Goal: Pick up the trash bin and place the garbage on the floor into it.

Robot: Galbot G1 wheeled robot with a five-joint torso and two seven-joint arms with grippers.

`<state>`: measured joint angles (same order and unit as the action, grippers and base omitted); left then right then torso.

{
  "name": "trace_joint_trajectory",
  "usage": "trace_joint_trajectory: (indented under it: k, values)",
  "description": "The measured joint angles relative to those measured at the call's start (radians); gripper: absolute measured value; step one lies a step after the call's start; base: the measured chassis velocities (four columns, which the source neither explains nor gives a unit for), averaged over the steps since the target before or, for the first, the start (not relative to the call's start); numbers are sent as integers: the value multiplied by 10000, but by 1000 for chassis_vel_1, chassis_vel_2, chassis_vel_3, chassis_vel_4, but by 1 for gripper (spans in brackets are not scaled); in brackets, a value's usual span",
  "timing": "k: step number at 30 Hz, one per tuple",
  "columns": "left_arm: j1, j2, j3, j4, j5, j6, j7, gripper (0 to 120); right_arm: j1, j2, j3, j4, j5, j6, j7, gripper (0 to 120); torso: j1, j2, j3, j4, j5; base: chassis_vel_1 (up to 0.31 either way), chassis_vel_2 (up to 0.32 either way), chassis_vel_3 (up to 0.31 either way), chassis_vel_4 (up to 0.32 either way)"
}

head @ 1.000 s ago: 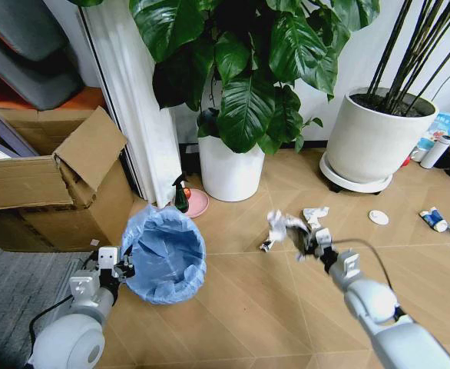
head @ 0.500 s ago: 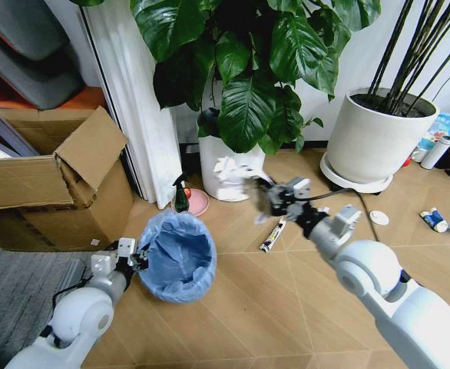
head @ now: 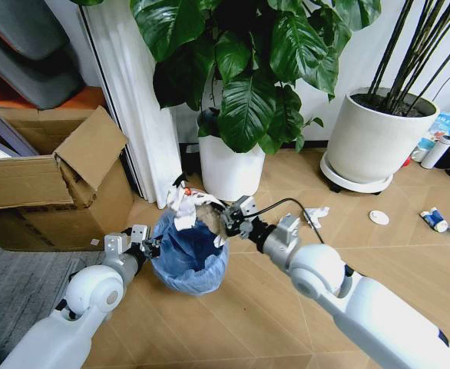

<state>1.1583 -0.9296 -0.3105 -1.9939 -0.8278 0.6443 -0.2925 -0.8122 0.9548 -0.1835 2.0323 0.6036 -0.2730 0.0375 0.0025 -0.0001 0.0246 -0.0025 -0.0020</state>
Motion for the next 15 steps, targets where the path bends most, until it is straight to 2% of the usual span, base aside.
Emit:
trace_joint_trajectory:
  k: [2, 3, 6, 7, 9, 11, 14, 15]
  values:
    - [19, 1, -38, -1, 1, 1, 15, 0, 39, 28, -118, -38, -51, -45, 48, 10, 0, 1, -1, -1, -1, 0, 0, 0, 0]
    - [19, 1, -38, -1, 1, 1, 15, 0, 39, 28, -118, -38, -51, -45, 48, 10, 0, 1, -1, -1, -1, 0, 0, 0, 0]
    - [59, -1, -58, -36, 9, 1, 22, 0, 45, 48, -312, -131, -244, -49, 248, 25, 0, 0, -1, 0, 0, 0, 0, 0, 0]
    - [59, -1, -58, -36, 9, 1, 22, 0, 45, 48, -312, -131, -244, -49, 248, 25, 0, 0, -1, 0, 0, 0, 0, 0, 0]
    - [84, -1, -76, -74, 20, 1, 23, 0, 0, 74, -399, -153, -335, -71, 348, 34, 0, 1, -1, -1, 0, 0, 0, 0, 0]
    - [96, 5, -89, -86, 20, 1, 24, 0, -15, 87, -418, -161, -357, -85, 365, 38, 0, 0, -1, -1, 0, 0, 0, 0, 0]
    - [216, 36, -191, -141, 65, 1, 48, 0, -9, 131, -521, -222, -399, -106, 386, 54, 0, 1, -1, 0, 0, 0, 0, 0, 0]
    - [216, 36, -191, -141, 65, 1, 48, 0, -9, 131, -521, -222, -399, -106, 386, 54, 0, 1, -1, 0, 0, 0, 0, 0, 0]
